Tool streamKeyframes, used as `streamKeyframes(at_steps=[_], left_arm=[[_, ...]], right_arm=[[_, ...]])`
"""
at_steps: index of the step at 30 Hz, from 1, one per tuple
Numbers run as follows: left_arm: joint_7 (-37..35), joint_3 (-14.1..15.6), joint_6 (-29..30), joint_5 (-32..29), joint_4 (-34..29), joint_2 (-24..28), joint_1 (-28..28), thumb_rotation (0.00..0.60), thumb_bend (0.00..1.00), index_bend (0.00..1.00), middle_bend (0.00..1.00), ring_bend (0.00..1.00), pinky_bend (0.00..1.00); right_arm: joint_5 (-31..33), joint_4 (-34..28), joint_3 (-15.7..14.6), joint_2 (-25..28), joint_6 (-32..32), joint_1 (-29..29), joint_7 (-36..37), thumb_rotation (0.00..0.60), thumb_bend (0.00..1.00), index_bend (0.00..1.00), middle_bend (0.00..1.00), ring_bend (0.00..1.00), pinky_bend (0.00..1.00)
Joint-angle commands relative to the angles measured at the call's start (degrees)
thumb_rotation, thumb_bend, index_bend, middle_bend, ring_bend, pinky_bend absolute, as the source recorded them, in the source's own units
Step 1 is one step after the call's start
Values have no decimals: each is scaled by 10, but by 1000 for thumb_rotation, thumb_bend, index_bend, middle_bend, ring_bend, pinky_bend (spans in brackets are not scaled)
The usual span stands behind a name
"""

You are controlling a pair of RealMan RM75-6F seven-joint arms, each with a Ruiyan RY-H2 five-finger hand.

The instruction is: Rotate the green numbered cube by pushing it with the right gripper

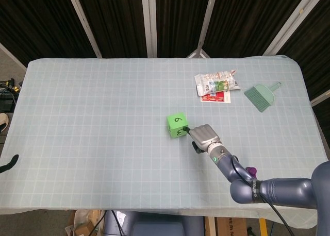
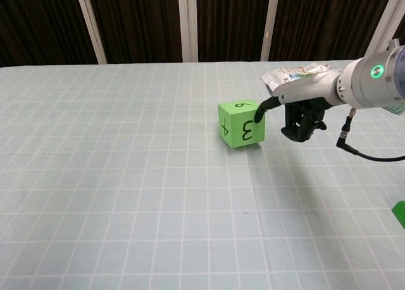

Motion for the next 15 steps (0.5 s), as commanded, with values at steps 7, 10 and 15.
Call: streamKeyframes(at_steps=[7, 10, 15], left_arm=[[-1, 0, 0, 0, 1, 0, 0, 600, 335, 110, 0, 0, 82], [-2, -1, 0, -1, 1, 1, 0, 600, 335, 110, 0, 0, 82], [-1, 0, 0, -1, 1, 0, 0, 600, 335, 110, 0, 0, 82]], right_arm=[[44, 24, -3, -6, -12, 21, -7, 600, 675, 143, 820, 782, 674], [51, 27, -7, -6, -15, 23, -8, 600, 675, 143, 820, 783, 673], [53, 28, -13, -6, -21, 25, -7, 600, 675, 143, 820, 783, 674]])
